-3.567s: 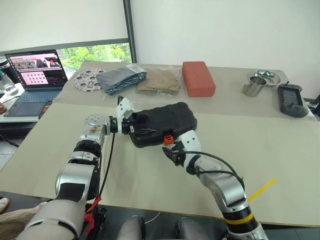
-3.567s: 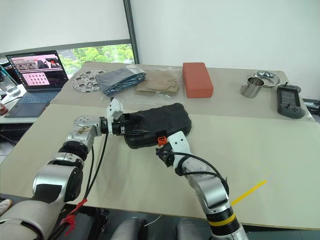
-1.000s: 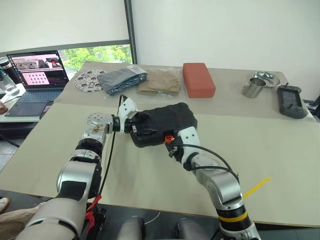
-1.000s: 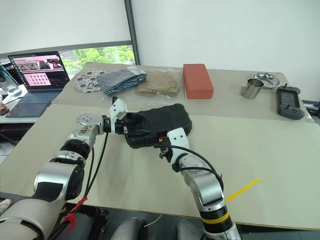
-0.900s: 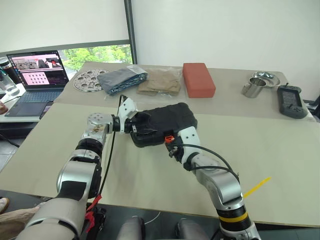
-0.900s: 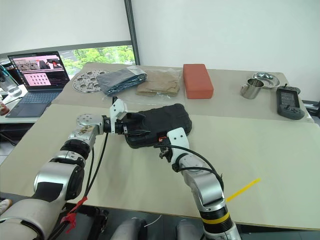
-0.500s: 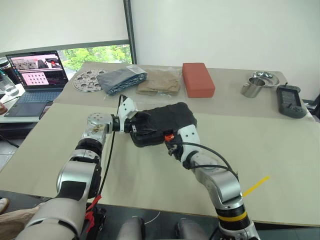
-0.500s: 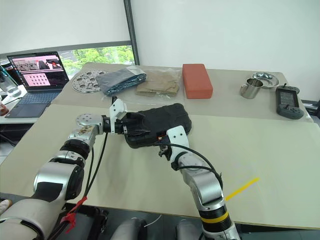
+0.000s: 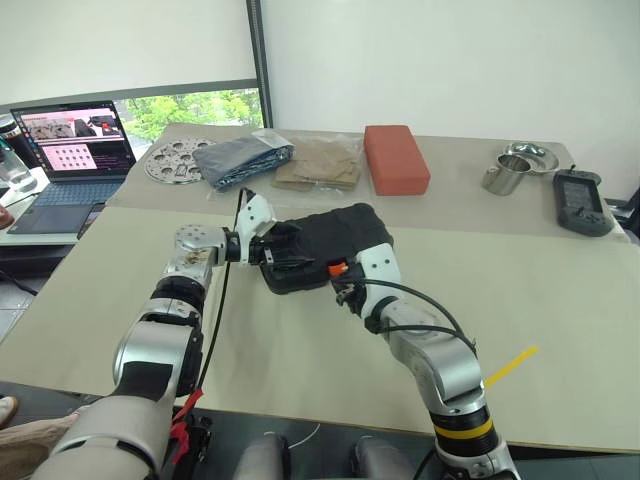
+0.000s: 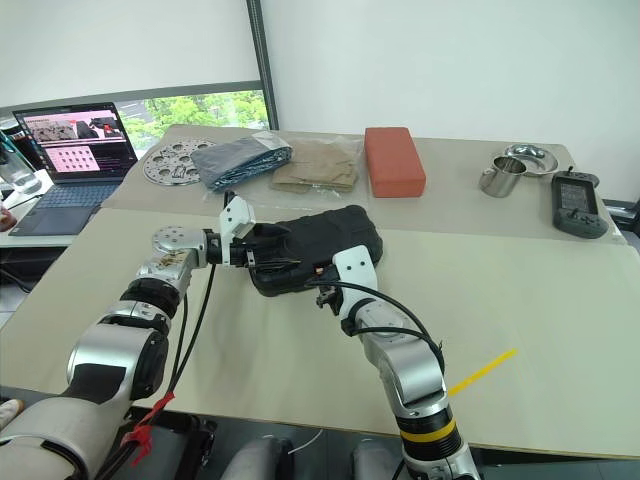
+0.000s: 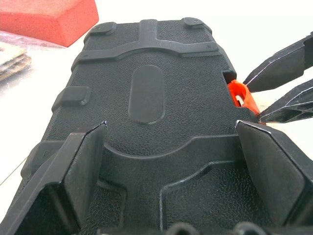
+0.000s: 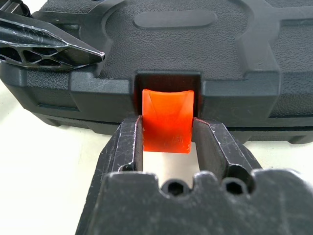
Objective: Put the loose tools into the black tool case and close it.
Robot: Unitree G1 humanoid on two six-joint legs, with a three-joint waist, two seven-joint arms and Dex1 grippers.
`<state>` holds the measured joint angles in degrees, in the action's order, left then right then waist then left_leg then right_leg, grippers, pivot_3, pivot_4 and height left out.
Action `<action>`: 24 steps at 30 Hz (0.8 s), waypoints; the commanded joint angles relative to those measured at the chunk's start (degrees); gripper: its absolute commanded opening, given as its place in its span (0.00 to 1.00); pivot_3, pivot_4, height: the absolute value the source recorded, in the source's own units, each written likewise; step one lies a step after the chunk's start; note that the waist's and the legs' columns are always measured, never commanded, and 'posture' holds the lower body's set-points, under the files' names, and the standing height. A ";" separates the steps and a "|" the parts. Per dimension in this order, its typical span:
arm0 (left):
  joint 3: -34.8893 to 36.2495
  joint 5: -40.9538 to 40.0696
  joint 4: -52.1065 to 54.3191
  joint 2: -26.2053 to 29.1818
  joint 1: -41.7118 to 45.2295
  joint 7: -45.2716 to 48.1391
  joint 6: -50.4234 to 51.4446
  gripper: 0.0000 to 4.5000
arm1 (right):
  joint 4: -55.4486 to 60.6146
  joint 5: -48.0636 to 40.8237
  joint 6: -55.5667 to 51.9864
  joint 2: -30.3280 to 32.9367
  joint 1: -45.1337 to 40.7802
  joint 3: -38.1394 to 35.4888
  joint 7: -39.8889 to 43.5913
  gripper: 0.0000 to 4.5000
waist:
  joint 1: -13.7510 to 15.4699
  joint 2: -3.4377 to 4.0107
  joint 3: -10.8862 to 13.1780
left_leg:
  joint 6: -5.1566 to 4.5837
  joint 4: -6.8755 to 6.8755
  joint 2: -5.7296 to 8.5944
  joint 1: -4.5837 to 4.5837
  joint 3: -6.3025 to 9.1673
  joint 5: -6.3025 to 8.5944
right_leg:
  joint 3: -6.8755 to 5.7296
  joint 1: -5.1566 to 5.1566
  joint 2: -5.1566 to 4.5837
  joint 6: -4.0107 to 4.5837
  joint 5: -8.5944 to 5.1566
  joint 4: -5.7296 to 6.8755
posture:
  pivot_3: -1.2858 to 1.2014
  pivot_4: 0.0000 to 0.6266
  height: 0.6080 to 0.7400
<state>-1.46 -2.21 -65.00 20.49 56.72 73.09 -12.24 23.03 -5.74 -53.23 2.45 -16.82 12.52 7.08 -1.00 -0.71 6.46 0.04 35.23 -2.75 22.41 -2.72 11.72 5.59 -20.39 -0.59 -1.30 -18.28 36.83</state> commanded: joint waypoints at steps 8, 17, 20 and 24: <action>-3.75 4.30 -2.82 -1.05 -2.16 -0.26 0.81 1.00 | 8.17 -1.83 -0.96 1.68 -0.01 -1.43 2.39 0.55 | 0.15 0.00 -0.06 | 0.00 -0.04 0.00 -0.01 0.05 0.00 | -0.02 0.06 -0.06 -0.01 -0.01 -0.08 | 0.52 0.24 1.00; -3.79 4.30 -2.71 -1.20 -2.45 -0.44 0.80 1.00 | 8.39 -2.97 -2.37 3.65 2.43 -0.27 3.88 0.17 | 0.13 -0.01 -0.06 | 0.00 -0.08 0.00 -0.02 0.05 0.00 | -0.02 0.06 -0.08 -0.01 -0.01 -0.10 | 0.52 0.24 1.00; -3.76 4.29 -2.68 -1.11 -2.47 -0.45 0.84 1.00 | 7.09 -2.87 -1.59 3.56 2.44 0.46 3.79 0.01 | 0.13 -0.02 -0.06 | 0.00 -0.09 0.01 -0.03 0.05 0.00 | -0.02 0.06 -0.08 -0.01 -0.01 -0.10 | 0.52 0.24 1.00; -3.73 4.27 -2.60 -0.95 -2.46 -0.47 0.93 1.00 | 5.15 -2.44 -0.49 3.66 1.92 0.45 3.94 0.01 | 0.15 -0.02 -0.07 | 0.00 -0.08 0.02 -0.02 0.05 0.00 | -0.02 0.07 -0.09 -0.01 -0.01 -0.11 | 0.52 0.24 1.00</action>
<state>-1.47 -1.82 -65.02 20.45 56.74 72.75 -12.28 27.65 -8.05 -55.36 6.11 -14.32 13.07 11.01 -0.85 -0.74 6.39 0.04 35.14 -2.73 22.39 -2.67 11.72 5.57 -20.32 -0.69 -1.31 -18.29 36.72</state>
